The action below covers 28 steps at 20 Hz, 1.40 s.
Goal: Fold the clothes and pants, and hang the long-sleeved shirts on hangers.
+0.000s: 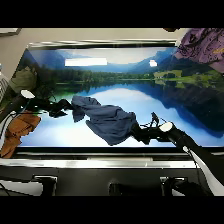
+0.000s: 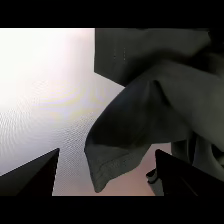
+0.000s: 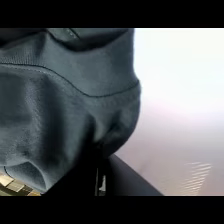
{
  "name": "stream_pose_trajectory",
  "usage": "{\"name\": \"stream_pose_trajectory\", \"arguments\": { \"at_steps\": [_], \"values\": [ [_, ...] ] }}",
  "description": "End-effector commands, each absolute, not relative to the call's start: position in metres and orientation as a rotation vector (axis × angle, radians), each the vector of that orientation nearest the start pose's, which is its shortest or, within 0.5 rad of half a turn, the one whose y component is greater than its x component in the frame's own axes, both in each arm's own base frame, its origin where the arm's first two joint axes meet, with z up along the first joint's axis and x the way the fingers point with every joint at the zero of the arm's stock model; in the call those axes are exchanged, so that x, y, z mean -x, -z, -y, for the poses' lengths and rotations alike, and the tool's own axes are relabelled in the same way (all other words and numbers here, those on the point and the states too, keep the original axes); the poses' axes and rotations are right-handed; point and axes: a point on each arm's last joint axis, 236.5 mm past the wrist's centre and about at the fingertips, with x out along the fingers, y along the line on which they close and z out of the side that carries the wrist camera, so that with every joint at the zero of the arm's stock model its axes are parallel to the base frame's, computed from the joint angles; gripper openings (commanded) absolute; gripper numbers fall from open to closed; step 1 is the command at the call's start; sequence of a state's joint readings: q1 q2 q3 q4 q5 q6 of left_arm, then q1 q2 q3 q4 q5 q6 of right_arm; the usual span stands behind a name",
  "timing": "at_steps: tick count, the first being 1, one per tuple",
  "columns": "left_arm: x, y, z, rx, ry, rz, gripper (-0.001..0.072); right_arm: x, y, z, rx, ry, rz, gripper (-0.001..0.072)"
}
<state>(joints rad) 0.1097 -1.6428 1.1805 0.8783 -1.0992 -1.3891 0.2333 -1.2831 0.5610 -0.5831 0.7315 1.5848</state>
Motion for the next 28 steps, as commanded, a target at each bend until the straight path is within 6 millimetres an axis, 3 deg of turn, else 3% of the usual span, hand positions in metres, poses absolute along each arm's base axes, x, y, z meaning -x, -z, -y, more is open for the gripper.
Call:
{"name": "stream_pose_trajectory", "arguments": {
  "at_steps": [1,3,5,6,7,9,12,15,18,20,22,24,26,28],
  "values": [
    [-0.409,0.099,0.107,0.645,0.342,-1.453,0.0668,-0.285,0.105,-0.200,-0.925,-0.158,-1.425,0.0031],
    [-0.408,0.104,0.109,0.642,0.346,-1.463,0.0635,-0.285,0.105,-0.200,-0.925,-0.157,-1.425,0.0031],
    [-0.410,0.105,0.109,0.622,0.357,-1.449,0.0488,-0.285,0.105,-0.200,-0.926,-0.158,-1.425,0.0031],
    [-0.413,0.105,0.109,0.623,0.352,-1.438,0.0488,-0.285,0.105,-0.200,-0.931,-0.158,-1.424,0.0031],
    [-0.416,0.105,0.111,0.619,0.349,-1.426,0.0439,-0.286,0.104,-0.201,-0.933,-0.158,-1.422,0.0030],
    [-0.422,0.098,0.119,0.623,0.385,-1.396,0.0014,-0.291,0.097,-0.200,-0.925,-0.173,-1.389,0.0029],
    [-0.449,0.058,0.120,0.590,0.427,-1.293,0.0013,-0.316,0.054,-0.199,-0.812,-0.281,-1.254,0.0028],
    [-0.488,-0.027,0.095,0.463,0.404,-1.102,0.0012,-0.365,-0.028,-0.189,-0.636,-0.345,-1.033,0.0028],
    [-0.509,-0.159,0.057,0.270,0.302,-0.833,0.0012,-0.408,-0.149,-0.165,-0.412,-0.347,-0.784,0.0028],
    [-0.500,-0.261,0.033,0.163,0.213,-0.621,0.0012,-0.415,-0.238,-0.145,-0.274,-0.331,-0.622,0.0028],
    [-0.469,-0.355,0.013,0.120,0.121,-0.423,0.0013,-0.403,-0.323,-0.123,-0.187,-0.294,-0.462,0.0029],
    [-0.422,-0.427,0.002,0.110,0.061,-0.262,0.0013,-0.375,-0.393,-0.103,-0.149,-0.265,-0.316,0.0029],
    [-0.372,-0.468,-0.001,0.117,0.035,-0.161,0.0014,-0.338,-0.445,-0.089,-0.144,-0.256,-0.191,0.0029],
    [-0.326,-0.492,-0.004,0.153,0.007,-0.106,0.0014,-0.300,-0.475,-0.079,-0.151,-0.260,-0.101,0.0029]
  ]
}}
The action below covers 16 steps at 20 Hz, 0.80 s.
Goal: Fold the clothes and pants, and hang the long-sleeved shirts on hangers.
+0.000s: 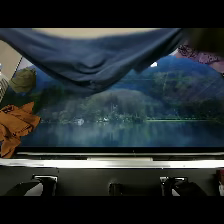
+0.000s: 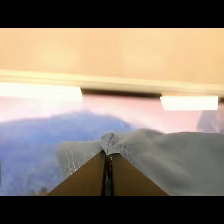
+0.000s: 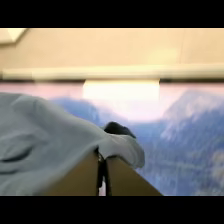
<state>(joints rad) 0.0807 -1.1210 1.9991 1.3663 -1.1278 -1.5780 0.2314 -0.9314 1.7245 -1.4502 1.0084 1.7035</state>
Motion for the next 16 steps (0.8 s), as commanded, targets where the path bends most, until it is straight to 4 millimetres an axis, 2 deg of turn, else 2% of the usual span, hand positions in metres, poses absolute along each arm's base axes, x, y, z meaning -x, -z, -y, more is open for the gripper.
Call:
{"name": "stream_pose_trajectory", "arguments": {
  "at_steps": [1,3,5,6,8,10,11,13,16],
  "values": [
    [-0.307,-0.499,-0.007,0.162,-0.013,-0.087,0.0014,-0.283,-0.484,-0.075,-0.156,-0.261,-0.073,0.0029],
    [-0.276,-0.509,-0.018,0.173,-0.069,-0.056,0.0014,-0.258,-0.495,-0.068,-0.162,-0.261,-0.034,0.0029],
    [-0.266,-0.512,-0.030,0.198,-0.120,-0.037,0.0014,-0.251,-0.499,-0.063,-0.182,-0.247,-0.022,0.0029],
    [-0.271,-0.509,-0.031,0.198,-0.124,-0.049,0.0013,-0.256,-0.496,-0.061,-0.195,-0.232,-0.035,0.0029],
    [-0.303,-0.480,-0.028,0.208,-0.111,-0.139,0.0013,-0.283,-0.470,-0.065,-0.189,-0.211,-0.134,0.0030],
    [-0.353,-0.422,-0.018,0.243,-0.072,-0.311,0.0014,-0.324,-0.420,-0.075,-0.198,-0.190,-0.314,0.0030],
    [-0.380,-0.382,-0.011,0.269,-0.047,-0.427,0.0014,-0.346,-0.388,-0.081,-0.204,-0.174,-0.424,0.0030],
    [-0.429,-0.295,0.002,0.309,-0.010,-0.659,0.0015,-0.387,-0.312,-0.095,-0.195,-0.154,-0.658,0.0029],
    [-0.484,-0.159,0.006,0.328,-0.026,-0.952,0.0015,-0.440,-0.199,-0.125,-0.239,-0.155,-0.909,0.0029]
  ]
}}
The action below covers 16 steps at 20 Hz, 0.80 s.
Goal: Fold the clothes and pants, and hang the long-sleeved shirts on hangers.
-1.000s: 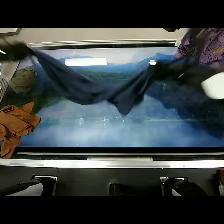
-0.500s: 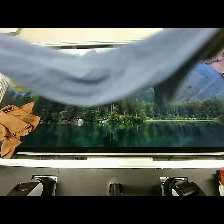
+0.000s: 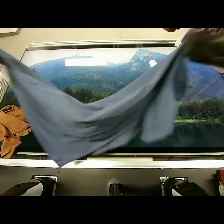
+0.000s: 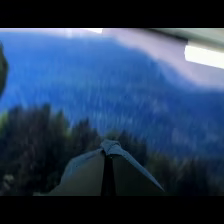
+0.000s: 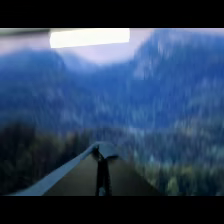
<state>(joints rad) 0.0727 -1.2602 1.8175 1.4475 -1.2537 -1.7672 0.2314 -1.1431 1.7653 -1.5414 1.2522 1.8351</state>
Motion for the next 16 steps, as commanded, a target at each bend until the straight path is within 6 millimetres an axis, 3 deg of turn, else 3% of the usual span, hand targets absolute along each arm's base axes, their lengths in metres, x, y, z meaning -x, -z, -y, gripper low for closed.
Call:
{"name": "stream_pose_trajectory", "arguments": {
  "at_steps": [1,4,6,7,8,9,11,12,13,16],
  "values": [
    [-0.497,-0.115,0.007,0.333,-0.035,-1.042,0.0015,-0.454,-0.167,-0.135,-0.257,-0.164,-0.968,0.0029],
    [-0.520,-0.012,0.009,0.349,-0.058,-1.206,0.0015,-0.495,-0.085,-0.161,-0.347,-0.164,-1.076,0.0030],
    [-0.528,0.027,0.012,0.400,-0.078,-1.252,0.0015,-0.514,-0.051,-0.171,-0.423,-0.146,-1.095,0.0030],
    [-0.529,0.036,0.012,0.414,-0.087,-1.260,0.0016,-0.520,-0.041,-0.174,-0.449,-0.139,-1.098,0.0029],
    [-0.530,0.038,0.009,0.416,-0.091,-1.258,0.0027,-0.524,-0.035,-0.176,-0.470,-0.132,-1.097,0.0029],
    [-0.532,0.035,0.005,0.414,-0.091,-1.249,0.0121,-0.526,-0.033,-0.176,-0.471,-0.131,-1.092,0.0029],
    [-0.526,0.020,-0.010,0.418,-0.102,-1.253,0.0174,-0.526,-0.036,-0.175,-0.463,-0.130,-1.086,0.0030],
    [-0.520,0.008,-0.021,0.425,-0.116,-1.246,0.0510,-0.524,-0.039,-0.174,-0.456,-0.134,-1.089,0.0030],
    [-0.516,-0.008,-0.035,0.426,-0.127,-1.224,0.0720,-0.521,-0.041,-0.174,-0.447,-0.138,-1.093,0.0030],
    [-0.478,-0.053,-0.083,0.468,-0.195,-1.216,0.0720,-0.512,-0.055,-0.171,-0.417,-0.155,-1.091,0.0031]
  ]
}}
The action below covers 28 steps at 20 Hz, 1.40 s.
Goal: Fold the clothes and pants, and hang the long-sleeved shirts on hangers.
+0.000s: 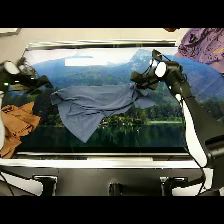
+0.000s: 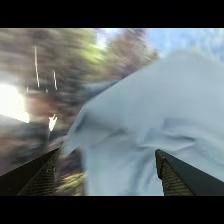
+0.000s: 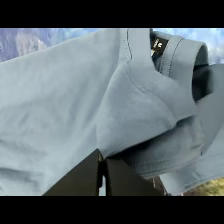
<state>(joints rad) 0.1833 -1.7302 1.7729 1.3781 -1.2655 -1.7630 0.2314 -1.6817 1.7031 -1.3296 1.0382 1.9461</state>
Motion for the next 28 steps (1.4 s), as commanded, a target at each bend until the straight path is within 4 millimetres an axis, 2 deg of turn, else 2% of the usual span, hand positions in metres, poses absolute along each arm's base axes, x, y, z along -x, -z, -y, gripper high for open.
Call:
{"name": "stream_pose_trajectory", "arguments": {
  "at_steps": [1,3,4,5,7,8,10,13,16,19,22,25,28],
  "values": [
    [-0.455,-0.060,-0.095,0.502,-0.232,-1.232,0.0720,-0.510,-0.060,-0.171,-0.397,-0.169,-1.086,0.0031],
    [-0.412,-0.061,-0.106,0.591,-0.308,-1.226,0.0720,-0.503,-0.067,-0.170,-0.374,-0.183,-1.094,0.0031],
    [-0.389,-0.053,-0.098,0.645,-0.307,-1.229,0.0720,-0.499,-0.069,-0.170,-0.362,-0.189,-1.102,0.0031],
    [-0.369,-0.043,-0.081,0.723,-0.282,-1.237,0.0720,-0.494,-0.070,-0.169,-0.353,-0.192,-1.116,0.0031],
    [-0.337,-0.022,-0.025,0.912,-0.166,-1.254,0.0720,-0.487,-0.068,-0.168,-0.339,-0.195,-1.145,0.0031],
    [-0.324,-0.013,0.004,0.987,-0.094,-1.260,0.0720,-0.484,-0.067,-0.168,-0.335,-0.194,-1.160,0.0031],
    [-0.305,0.007,0.049,1.094,-0.011,-1.277,0.0720,-0.480,-0.065,-0.167,-0.331,-0.193,-1.177,0.0031],
    [-0.281,0.035,0.105,1.144,0.067,-1.355,0.0720,-0.479,-0.064,-0.167,-0.330,-0.192,-1.182,0.0030],
    [-0.271,0.054,0.143,1.124,0.069,-1.416,0.0720,-0.477,-0.063,-0.167,-0.330,-0.191,-1.190,0.0030],
    [-0.263,0.070,0.165,1.131,0.027,-1.485,0.0720,-0.473,-0.062,-0.166,-0.325,-0.190,-1.209,0.0030],
    [-0.252,0.081,0.177,1.140,-0.007,-1.554,0.0720,-0.469,-0.060,-0.166,-0.320,-0.188,-1.227,0.0030],
    [-0.247,0.082,0.183,1.143,-0.015,-1.575,0.0720,-0.469,-0.060,-0.166,-0.319,-0.188,-1.229,0.0030],
    [-0.252,0.086,0.181,1.144,-0.028,-1.558,0.0720,-0.469,-0.060,-0.166,-0.319,-0.188,-1.228,0.0030]
  ]
}}
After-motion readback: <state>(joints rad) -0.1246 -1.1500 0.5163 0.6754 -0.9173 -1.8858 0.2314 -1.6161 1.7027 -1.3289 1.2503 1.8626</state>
